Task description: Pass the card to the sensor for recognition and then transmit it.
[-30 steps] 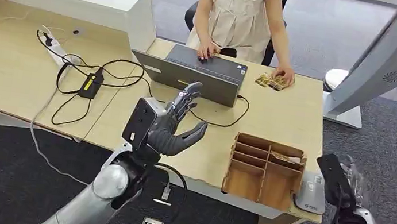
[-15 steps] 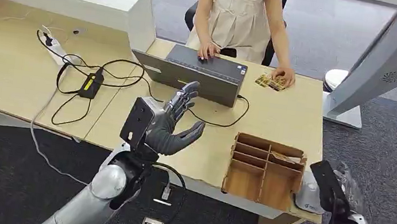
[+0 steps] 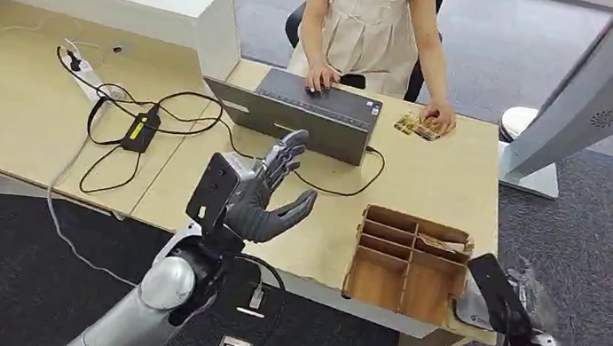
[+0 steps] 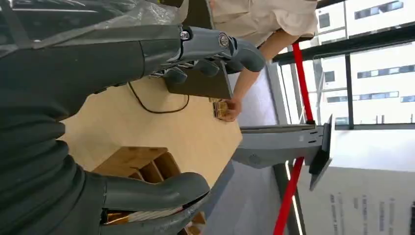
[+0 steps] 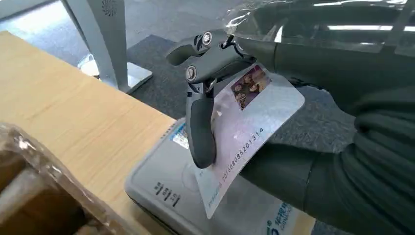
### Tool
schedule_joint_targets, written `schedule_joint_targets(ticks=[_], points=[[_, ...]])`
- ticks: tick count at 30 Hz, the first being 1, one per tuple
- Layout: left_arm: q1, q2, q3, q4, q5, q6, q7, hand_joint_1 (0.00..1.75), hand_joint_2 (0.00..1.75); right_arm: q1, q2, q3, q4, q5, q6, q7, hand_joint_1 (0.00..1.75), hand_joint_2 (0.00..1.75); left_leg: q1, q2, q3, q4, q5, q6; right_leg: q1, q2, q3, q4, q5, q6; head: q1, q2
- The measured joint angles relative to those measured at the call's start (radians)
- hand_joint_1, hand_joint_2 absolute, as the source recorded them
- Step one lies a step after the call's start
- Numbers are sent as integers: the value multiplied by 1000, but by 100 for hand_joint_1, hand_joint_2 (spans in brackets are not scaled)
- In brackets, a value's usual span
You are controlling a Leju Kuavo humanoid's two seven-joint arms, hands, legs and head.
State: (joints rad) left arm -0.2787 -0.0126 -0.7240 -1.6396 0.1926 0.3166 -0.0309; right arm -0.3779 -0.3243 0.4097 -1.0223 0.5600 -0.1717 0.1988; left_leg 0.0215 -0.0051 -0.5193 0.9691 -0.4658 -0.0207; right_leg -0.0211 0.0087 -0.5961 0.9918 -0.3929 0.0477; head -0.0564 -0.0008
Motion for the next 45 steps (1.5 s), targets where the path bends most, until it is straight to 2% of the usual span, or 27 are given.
schedule_joint_targets(ticks=[36,45], points=[[10,13,3,-11,-11,-5,10,0,175,16,9,29,11,8,15,-11,175,175,0,0,0,0,0,0,0,0,0,0,0,0,0,0],[10,13,3,-11,-15,-23,16,0,175,17,8,31,23,26,26,9,175,175,0,0,1,0,0,0,0,0,0,0,0,0,0,0]])
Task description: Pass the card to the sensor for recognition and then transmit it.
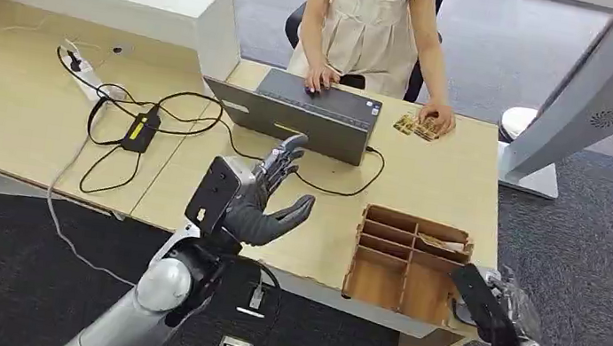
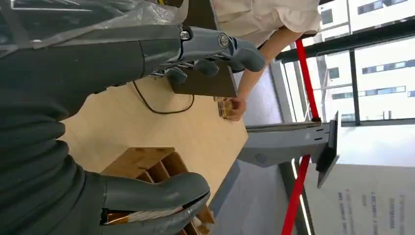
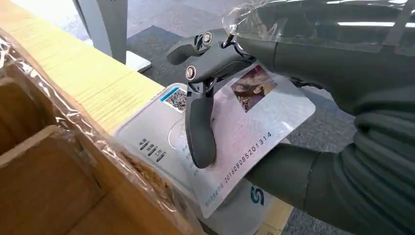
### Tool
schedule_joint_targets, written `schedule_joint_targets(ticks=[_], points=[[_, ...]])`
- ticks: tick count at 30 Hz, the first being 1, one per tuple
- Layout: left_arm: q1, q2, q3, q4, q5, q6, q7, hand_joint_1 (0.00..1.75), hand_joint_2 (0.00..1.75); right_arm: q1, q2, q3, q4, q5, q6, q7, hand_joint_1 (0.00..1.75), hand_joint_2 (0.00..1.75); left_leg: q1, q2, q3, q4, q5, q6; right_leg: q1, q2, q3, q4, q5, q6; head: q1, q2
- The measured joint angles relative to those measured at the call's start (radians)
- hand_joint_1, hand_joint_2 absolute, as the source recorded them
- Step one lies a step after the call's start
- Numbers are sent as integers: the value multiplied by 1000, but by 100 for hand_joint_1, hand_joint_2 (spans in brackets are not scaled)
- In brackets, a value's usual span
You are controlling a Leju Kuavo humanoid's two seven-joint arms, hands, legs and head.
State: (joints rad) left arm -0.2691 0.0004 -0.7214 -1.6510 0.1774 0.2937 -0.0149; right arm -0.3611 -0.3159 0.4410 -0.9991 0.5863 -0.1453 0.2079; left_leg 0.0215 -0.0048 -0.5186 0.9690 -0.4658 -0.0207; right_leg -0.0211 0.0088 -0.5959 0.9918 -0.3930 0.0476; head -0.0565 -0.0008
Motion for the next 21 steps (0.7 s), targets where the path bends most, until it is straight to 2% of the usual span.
schedule_joint_targets(ticks=[14,21], points=[[1,0,0,0,-10,-12,3,0,175,0,0,6,5,-3,-2,11,175,175,0,0,1,0,0,0,0,0,1,0,0,0,0,0],[3,0,0,0,-17,-13,4,0,175,0,-1,5,-8,3,-77,0,175,175,0,0,0,0,0,0,0,0,1,0,0,0,0,0]])
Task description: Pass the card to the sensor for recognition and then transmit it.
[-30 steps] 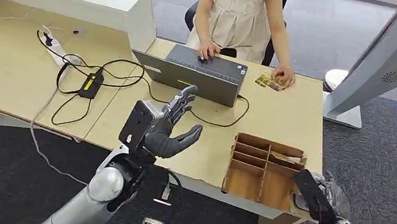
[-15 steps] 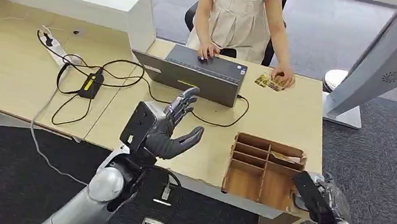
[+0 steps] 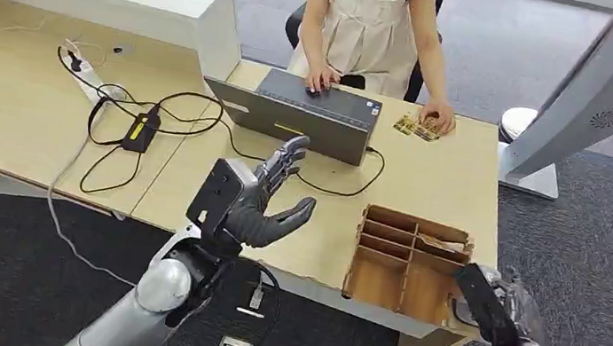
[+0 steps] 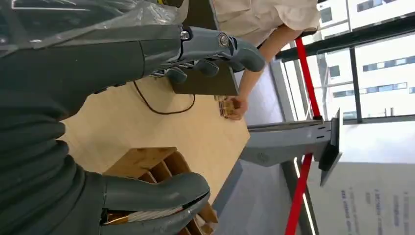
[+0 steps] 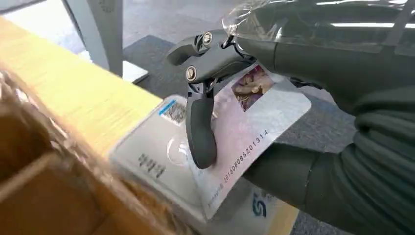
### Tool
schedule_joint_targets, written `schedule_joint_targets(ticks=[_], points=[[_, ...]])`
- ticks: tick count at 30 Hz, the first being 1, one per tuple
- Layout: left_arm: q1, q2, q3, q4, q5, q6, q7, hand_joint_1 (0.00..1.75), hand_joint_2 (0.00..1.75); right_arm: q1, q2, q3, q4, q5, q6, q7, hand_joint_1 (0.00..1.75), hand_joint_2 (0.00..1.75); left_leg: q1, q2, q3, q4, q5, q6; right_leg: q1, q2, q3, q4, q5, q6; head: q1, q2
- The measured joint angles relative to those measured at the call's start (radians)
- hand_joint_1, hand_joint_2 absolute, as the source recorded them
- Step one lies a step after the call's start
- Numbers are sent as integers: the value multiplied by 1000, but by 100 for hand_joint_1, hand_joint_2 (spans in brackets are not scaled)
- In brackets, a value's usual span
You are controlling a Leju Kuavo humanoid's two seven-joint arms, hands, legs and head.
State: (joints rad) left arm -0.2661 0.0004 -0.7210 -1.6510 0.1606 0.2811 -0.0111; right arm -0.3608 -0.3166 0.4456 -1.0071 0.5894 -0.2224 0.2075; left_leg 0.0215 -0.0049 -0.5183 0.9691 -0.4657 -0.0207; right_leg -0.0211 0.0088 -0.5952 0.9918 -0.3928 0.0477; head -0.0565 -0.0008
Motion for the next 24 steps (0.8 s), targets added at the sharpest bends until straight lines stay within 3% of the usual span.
schedule_joint_targets(ticks=[5,17,24], points=[[0,0,0,0,-3,-10,-3,0,175,-14,-5,-22,-66,21,-31,0,175,175,0,0,0,0,0,0,0,0,0,0,0,0,0,0],[0,0,-2,-3,4,26,-13,0,175,-70,-11,-49,-184,54,-5,-16,175,175,0,0,0,0,0,0,0,0,0,0,0,0,0,0],[0,4,-7,-5,17,37,-25,0,175,-141,-9,-47,-208,72,-10,-56,175,175,0,0,-1,0,0,0,0,0,-1,0,0,0,0,0]])
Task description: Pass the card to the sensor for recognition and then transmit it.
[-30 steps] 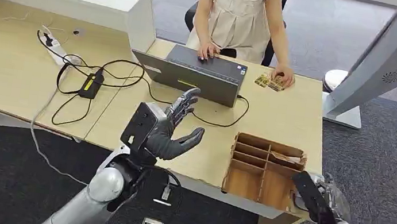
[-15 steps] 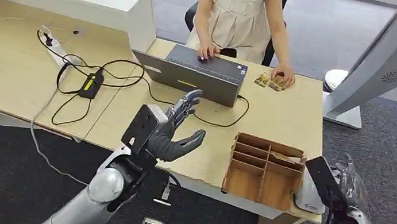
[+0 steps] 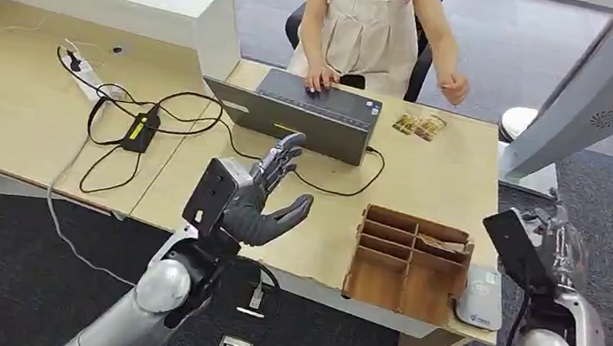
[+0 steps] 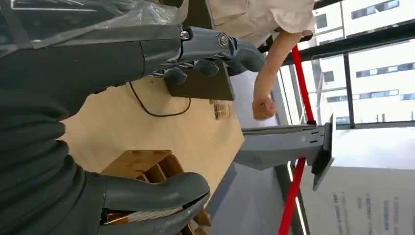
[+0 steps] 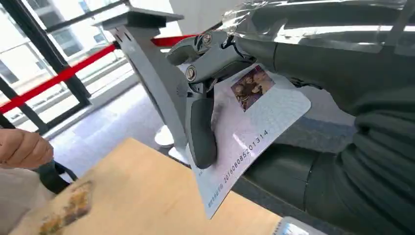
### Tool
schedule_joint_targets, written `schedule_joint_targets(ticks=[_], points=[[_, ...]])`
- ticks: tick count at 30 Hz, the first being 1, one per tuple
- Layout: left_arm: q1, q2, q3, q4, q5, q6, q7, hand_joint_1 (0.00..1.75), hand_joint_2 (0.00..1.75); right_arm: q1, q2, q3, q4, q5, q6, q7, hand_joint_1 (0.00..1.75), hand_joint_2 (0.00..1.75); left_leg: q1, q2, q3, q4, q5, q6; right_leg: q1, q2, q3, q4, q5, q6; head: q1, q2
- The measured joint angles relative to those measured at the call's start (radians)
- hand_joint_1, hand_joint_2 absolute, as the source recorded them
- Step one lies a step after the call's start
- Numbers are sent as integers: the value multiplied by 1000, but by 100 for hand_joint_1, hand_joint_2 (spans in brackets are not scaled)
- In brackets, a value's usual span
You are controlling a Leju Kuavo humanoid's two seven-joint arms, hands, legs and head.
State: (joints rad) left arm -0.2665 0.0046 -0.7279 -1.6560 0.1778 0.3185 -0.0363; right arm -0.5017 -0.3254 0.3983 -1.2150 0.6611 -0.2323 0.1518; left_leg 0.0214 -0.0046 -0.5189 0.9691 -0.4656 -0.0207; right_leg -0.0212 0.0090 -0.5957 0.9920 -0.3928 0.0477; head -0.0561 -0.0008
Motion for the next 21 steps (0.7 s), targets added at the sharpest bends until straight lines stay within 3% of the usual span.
schedule_joint_targets(ticks=[11,21], points=[[-49,-18,-24,29,30,-66,-39,0,175,-225,24,33,6,14,61,-42,175,175,0,0,0,0,0,0,0,0,0,0,0,0,0,0],[-90,-42,-50,65,58,-104,-45,0,175,-447,83,116,207,24,84,-79,175,175,0,0,-1,0,0,0,0,0,-1,1,0,0,0,0]])
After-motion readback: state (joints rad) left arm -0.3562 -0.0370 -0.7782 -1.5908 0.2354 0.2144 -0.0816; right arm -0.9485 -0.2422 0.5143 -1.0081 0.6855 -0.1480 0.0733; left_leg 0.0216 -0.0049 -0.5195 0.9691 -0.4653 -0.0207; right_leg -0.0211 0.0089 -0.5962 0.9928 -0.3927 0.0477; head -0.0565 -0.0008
